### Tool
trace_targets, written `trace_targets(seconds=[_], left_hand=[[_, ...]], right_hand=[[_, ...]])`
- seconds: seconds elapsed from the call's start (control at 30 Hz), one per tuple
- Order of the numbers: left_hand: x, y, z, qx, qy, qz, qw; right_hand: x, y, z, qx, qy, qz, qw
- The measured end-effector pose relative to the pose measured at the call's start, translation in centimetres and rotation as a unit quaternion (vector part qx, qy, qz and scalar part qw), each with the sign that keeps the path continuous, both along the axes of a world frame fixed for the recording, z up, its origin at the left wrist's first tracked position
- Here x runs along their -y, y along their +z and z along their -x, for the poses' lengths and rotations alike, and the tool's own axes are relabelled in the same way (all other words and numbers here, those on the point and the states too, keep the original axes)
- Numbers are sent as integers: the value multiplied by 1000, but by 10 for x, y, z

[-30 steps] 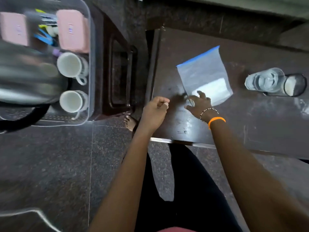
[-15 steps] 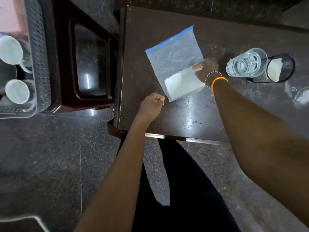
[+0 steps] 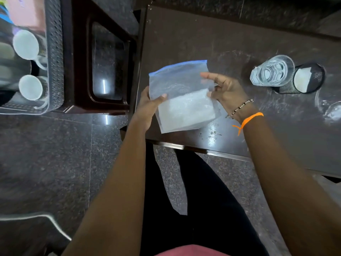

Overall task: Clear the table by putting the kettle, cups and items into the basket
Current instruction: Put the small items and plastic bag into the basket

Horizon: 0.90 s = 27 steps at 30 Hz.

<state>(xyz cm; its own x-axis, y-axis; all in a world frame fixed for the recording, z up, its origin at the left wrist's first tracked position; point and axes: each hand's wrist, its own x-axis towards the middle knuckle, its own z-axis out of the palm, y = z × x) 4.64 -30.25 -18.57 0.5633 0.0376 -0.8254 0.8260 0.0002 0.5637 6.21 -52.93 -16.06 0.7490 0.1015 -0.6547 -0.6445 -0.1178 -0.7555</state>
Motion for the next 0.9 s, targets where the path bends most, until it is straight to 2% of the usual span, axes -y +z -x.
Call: trace_targets(seconds=[0.1,0.17,0.23,0.33,0.43,0.5,0.57,0.73,0.83,0.9], left_hand=[[-7,15,1,91,18,-14,996],[-14,25,3,141,-16,8,990],[-21,35,6,174,-62,-12,983],[-34,43,6,186,-109,-83,973],[-55,45,4,140,-131,-152,970],[-69,45,6,113,-124,-145,975],[-83,45,10,105,-112,-120,981],[-110,50,21,85,3,39,996],[-123,51,22,109,64,0,992],[-135,55,19,105,116,-39,987]], right_hand=[[-2,5,0,17,-15,62,998],[-7,8,-2,21,-26,74,997],[-14,11,-5,19,-16,82,996],[-26,15,-10,31,17,131,991],[-45,23,-20,47,31,156,986],[-60,30,-25,49,29,143,988],[-79,33,-30,46,27,116,992],[-132,34,-38,34,-49,103,993],[-166,35,-38,38,-95,123,987],[-185,36,-40,32,-87,125,988]])
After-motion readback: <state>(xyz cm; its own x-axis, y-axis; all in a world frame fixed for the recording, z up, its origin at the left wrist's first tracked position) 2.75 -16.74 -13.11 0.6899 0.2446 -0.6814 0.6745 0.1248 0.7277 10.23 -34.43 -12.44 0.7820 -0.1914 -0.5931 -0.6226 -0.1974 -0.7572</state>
